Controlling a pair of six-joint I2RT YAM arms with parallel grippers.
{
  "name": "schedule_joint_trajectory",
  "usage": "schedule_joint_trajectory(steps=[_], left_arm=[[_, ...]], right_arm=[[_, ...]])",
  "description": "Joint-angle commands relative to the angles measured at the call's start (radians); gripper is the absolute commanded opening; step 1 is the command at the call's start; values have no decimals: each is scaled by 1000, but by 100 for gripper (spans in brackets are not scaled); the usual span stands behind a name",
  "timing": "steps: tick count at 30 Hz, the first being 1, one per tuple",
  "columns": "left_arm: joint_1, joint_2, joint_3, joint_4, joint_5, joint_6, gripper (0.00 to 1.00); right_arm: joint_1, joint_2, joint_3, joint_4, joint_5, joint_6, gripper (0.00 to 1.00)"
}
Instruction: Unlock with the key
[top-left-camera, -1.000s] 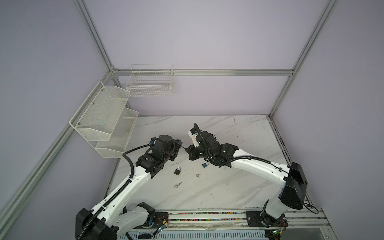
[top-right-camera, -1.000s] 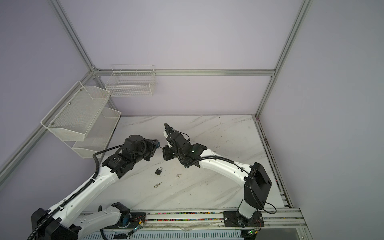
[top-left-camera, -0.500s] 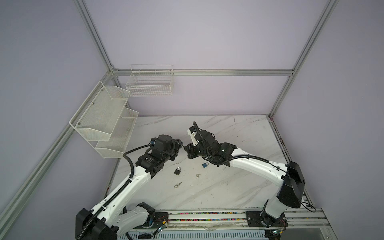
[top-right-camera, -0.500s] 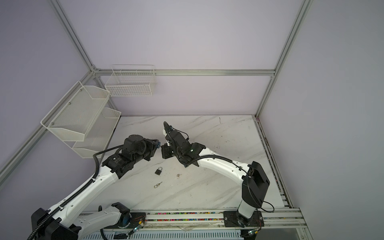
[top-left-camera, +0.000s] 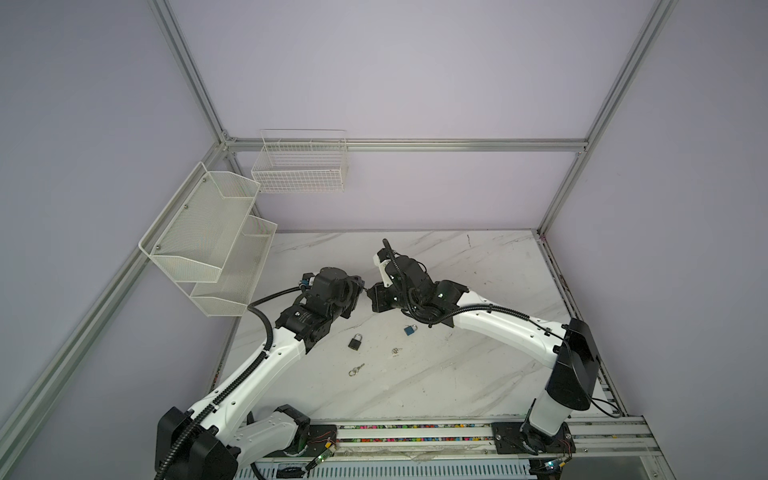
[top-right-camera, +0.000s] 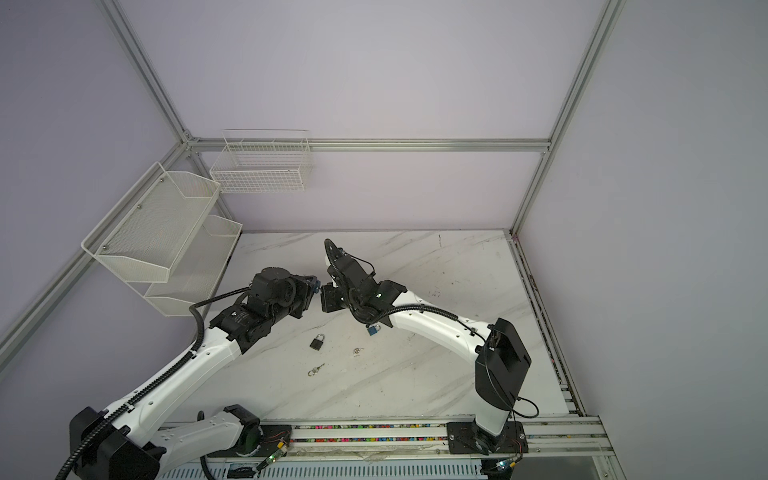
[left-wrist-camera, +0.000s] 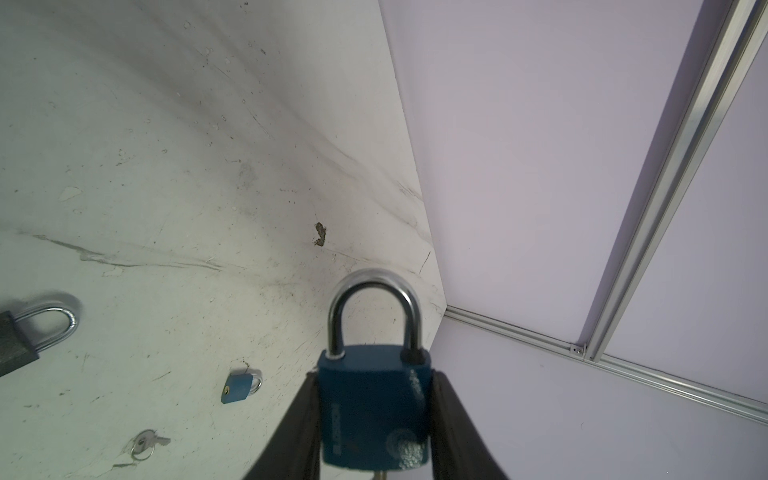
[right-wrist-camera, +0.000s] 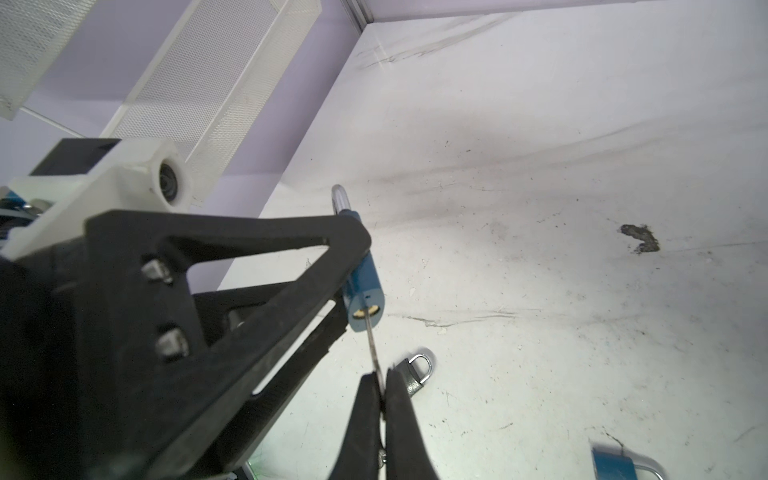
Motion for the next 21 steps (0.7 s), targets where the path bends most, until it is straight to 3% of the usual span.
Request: schedule_joint_trajectory(steps=[1,7,11,17,19,21], left_arm=[[-69,-6,83,119,190,-20,3],[-92,-6,107,135,243,-41,3],[-103,-8,100,140,243,-34,3],[-106,-23,79,140,248,-18,3],[-106,-27,66,141,255,-27,3],[-106,-25,70,148,260,-23,3]], right_arm=[[72,60,128,20,142,-108,0],[70,-4,-14,233,96,-172,0],[21,-35,-51,383,-157,-7,0],[-57,-65,-90,529,-376,188,0],[-61,-81,-98,534,-348,212,0],[-35,-85,-66,431,-226,99,0]])
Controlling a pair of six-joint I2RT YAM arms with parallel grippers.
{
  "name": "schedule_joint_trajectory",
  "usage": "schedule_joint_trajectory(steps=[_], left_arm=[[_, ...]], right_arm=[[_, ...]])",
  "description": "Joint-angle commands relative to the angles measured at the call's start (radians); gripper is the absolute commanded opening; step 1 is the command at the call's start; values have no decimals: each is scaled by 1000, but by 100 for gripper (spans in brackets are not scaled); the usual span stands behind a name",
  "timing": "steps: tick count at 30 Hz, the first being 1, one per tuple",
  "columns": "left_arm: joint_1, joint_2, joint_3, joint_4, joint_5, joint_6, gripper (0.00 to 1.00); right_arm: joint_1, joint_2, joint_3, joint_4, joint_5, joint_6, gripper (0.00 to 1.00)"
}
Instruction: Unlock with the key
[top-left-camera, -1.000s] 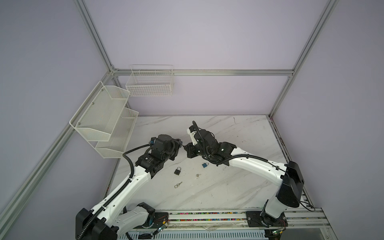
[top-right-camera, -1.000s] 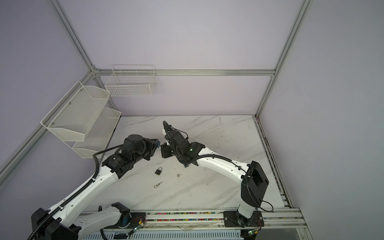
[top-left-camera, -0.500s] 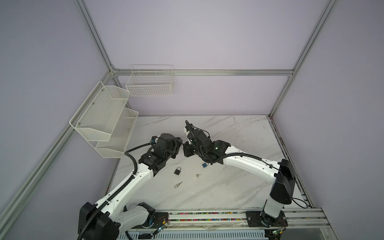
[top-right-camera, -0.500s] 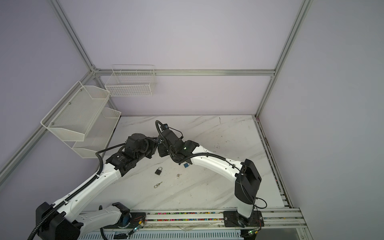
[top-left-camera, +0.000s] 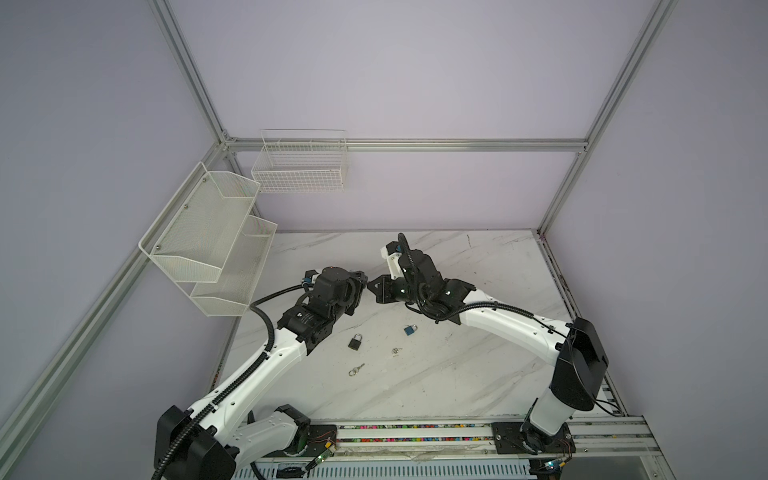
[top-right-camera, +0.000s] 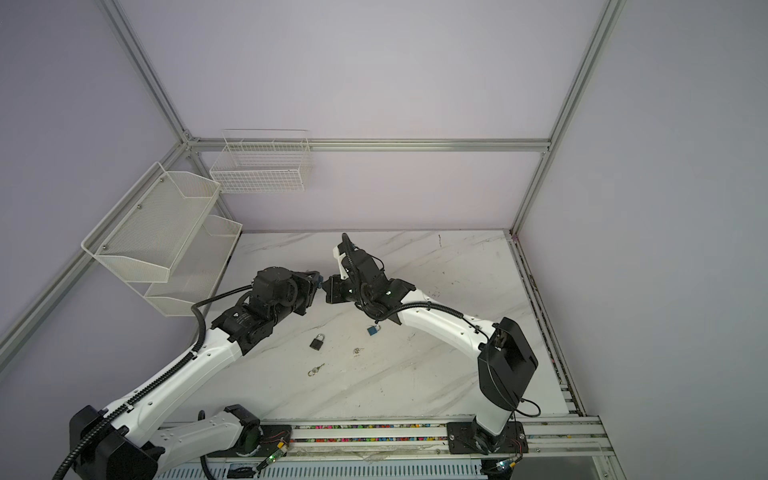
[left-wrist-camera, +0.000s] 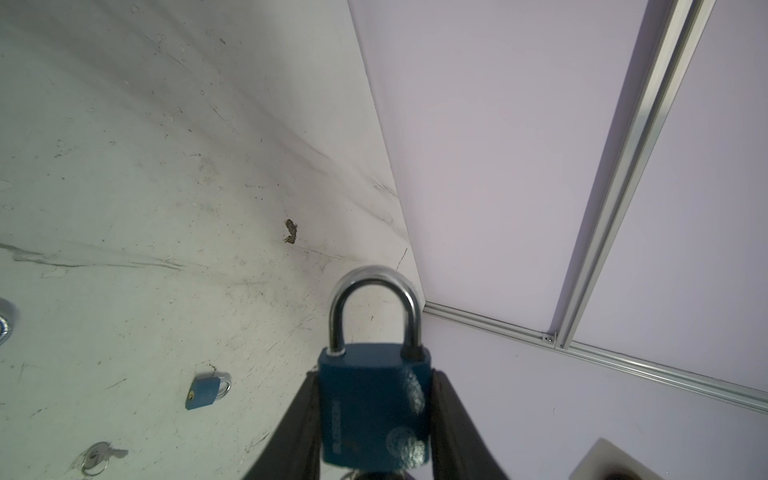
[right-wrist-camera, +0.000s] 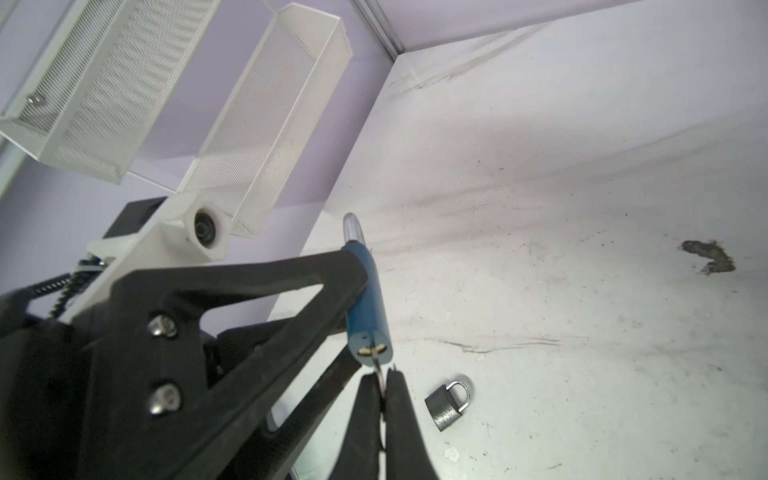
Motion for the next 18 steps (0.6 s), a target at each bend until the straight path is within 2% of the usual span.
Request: schedule_joint_trajectory(steps=[1,2,4,5,8,12,15,18], left_arm=[[-76,-17,75,82,272,0,3],[-75,-15,81,82,272,8,3],[-75,-13,88,81,272,26,3],[-75,-12,87,78,271,33,3],[-75,-10,65,72,255,47,3],[-75,-6,-2,125,237,25,4],[-75,9,-13,143,230,23,4],[-74,9,-10,134,203,34,4]], right_arm=[[56,-31,63,162,10,-67,0],[59,-27,69,140,36,-93,0],[50,-30,57,173,-7,-74,0],[36,-38,39,214,-55,-33,0],[-5,-34,18,328,-206,196,0],[-9,-65,-6,360,-193,385,0],[-9,-95,-59,391,-174,481,0],[-8,-122,-108,394,-136,525,0]])
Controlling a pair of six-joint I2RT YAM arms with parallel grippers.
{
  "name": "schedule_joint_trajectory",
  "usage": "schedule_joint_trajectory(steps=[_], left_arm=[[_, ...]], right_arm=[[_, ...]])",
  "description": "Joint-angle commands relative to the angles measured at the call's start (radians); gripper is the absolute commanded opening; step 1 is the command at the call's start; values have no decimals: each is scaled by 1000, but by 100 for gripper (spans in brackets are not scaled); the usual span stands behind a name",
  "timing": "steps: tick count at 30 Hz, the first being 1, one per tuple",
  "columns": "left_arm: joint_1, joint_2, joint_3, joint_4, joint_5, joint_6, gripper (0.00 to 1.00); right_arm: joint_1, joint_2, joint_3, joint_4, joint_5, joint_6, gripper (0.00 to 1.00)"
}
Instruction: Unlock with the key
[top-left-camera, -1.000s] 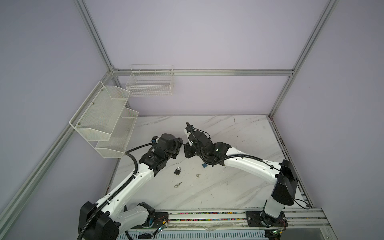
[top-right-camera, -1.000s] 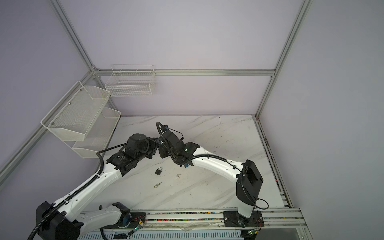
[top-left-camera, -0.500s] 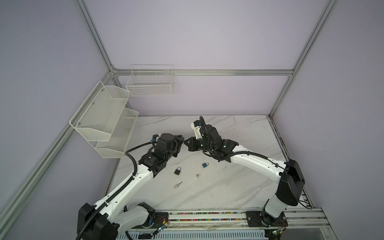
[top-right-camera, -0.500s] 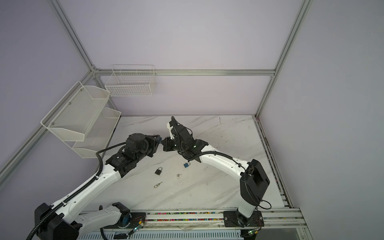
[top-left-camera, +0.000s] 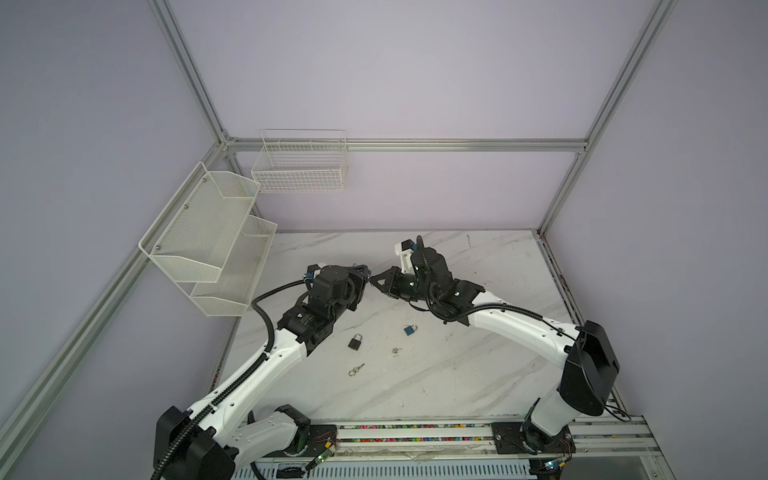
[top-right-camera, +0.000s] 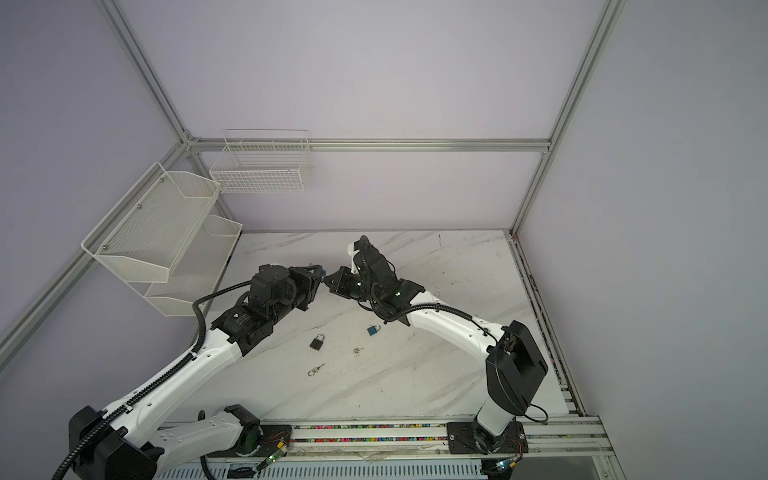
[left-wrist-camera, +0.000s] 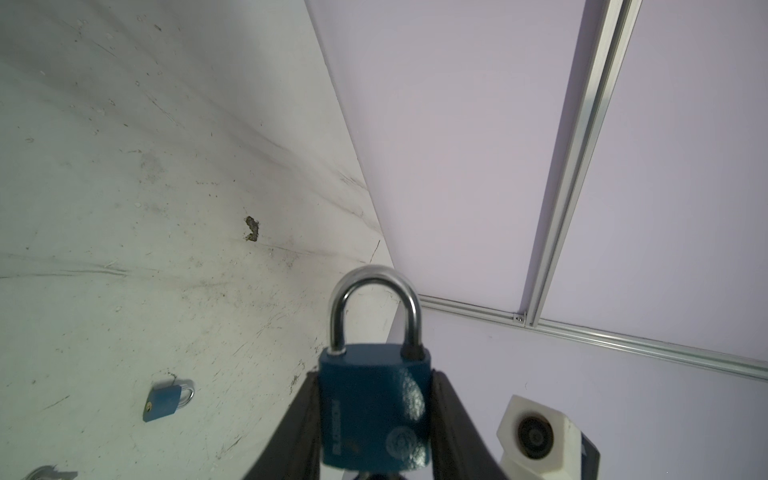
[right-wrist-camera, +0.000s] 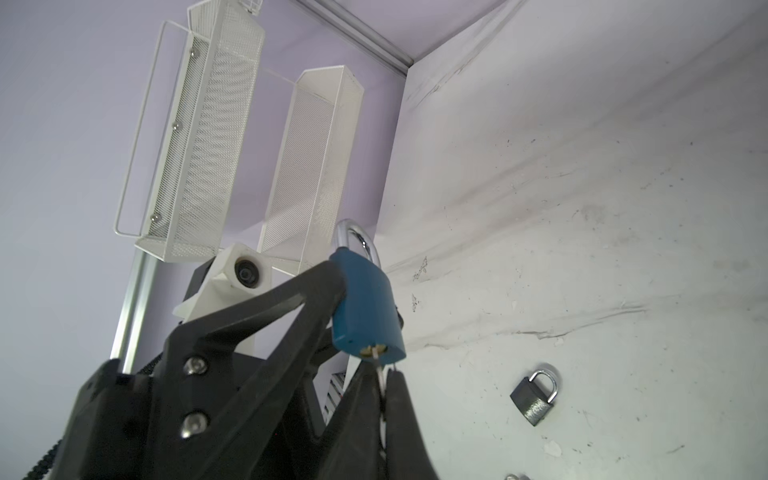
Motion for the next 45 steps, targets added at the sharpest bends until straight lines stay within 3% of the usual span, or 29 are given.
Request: schedule_joint_trajectory(steps=[1,7,13,15,19,21,25,29,31,35,39,45], left_arm=[[-61,6,-6,45,171,16,4],[-53,-30,-18,-11,78,28,5],[-44,-47,-52,46,-1,26,5],[-37,-41,-49,59,3,25,6],[-6,-37,11,10,5,90,6],[7,-32,62,-52,-13,157,6],[31,-22,126,-155,-42,317,7],[55,-36,100,-136,-52,487,6],[61,-53,62,-79,-38,628,5],[62,-86,-51,79,26,945,2],[61,-116,-205,298,160,1222,0],[61,-100,-333,515,263,1470,0]], right_arm=[[29,-64,-28,271,-59,162,0],[28,-78,-79,364,-69,253,0],[27,-90,-136,433,-69,325,0],[29,-86,-118,407,-68,298,0],[28,-99,-69,209,19,128,0],[27,-114,-77,156,52,68,3],[28,-150,-71,-8,146,-68,25],[26,-200,-71,-108,204,-196,49],[14,-217,-51,-161,220,-270,59],[-47,-210,13,-257,157,-384,64],[-56,-154,136,-420,161,-535,67],[-55,-26,342,-626,201,-667,70]])
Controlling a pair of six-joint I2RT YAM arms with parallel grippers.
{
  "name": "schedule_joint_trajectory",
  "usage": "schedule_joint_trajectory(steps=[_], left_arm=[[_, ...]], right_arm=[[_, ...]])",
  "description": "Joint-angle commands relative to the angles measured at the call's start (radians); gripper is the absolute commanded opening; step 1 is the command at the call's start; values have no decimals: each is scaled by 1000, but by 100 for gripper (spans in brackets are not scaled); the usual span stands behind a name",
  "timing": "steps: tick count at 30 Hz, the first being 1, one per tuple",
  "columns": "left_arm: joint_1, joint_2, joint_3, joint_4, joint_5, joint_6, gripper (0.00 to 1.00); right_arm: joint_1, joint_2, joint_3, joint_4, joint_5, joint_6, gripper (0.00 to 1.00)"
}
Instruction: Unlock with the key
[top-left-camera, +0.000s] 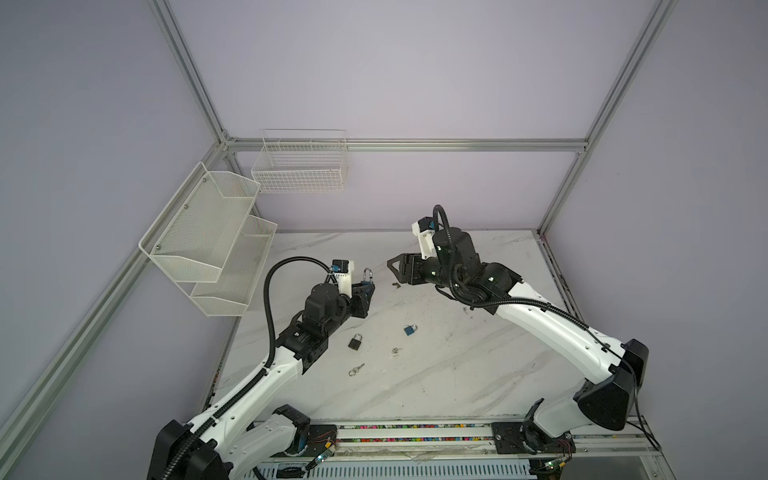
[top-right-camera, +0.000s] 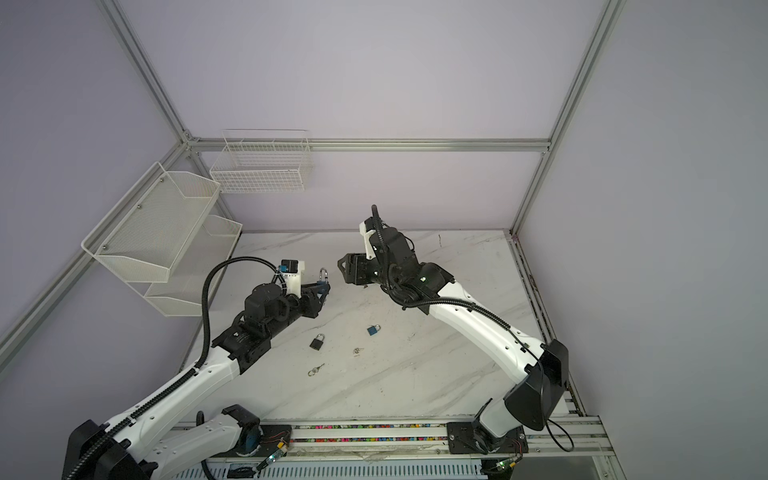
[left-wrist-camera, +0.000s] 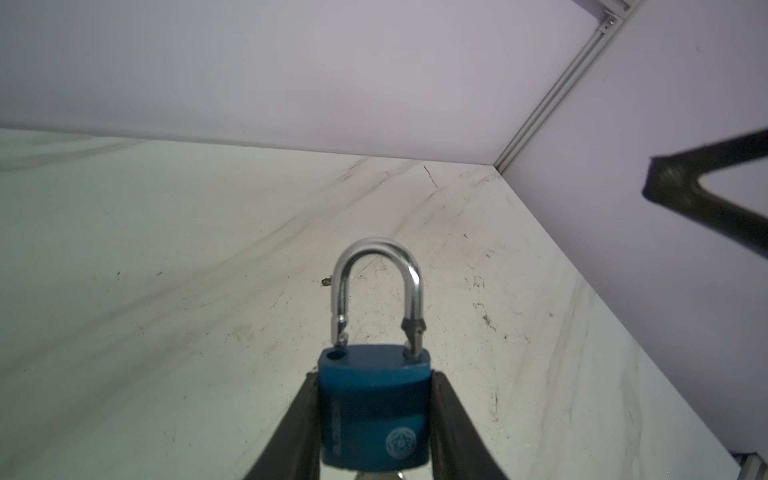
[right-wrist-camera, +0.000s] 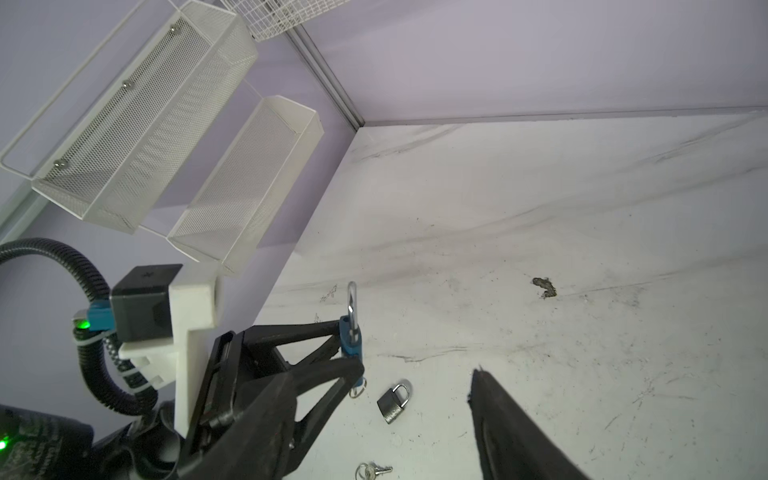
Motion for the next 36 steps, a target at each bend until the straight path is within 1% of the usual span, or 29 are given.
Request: schedule_joint_trajectory(steps=[1,5,7,13,22,24,30,33,36], left_arm=[[0,1,-86,287,105,265,0],[-1,24,-107,349,100,327,0],[-2,30,-122,389,103,341,0],[-3,24,-135,415,105,360,0],[-2,13,-163,431,99,371,0],[-2,12,-167,437,101,376,0],[-2,2,-185,462,88,388,0],[-2,7,-184,468,88,390,0],[-2,13,-183,476,88,391,0]], right_arm=[[6,66,105,-177,18,-122,70],[33,161,235,-261,72,-148,72],[45,213,297,-305,99,-163,72],[54,360,494,-428,164,-191,73],[52,487,682,-592,234,-207,74],[52,507,717,-629,246,-208,76],[46,548,772,-696,219,-222,77],[46,537,794,-678,179,-236,77],[47,539,822,-687,164,-239,77]])
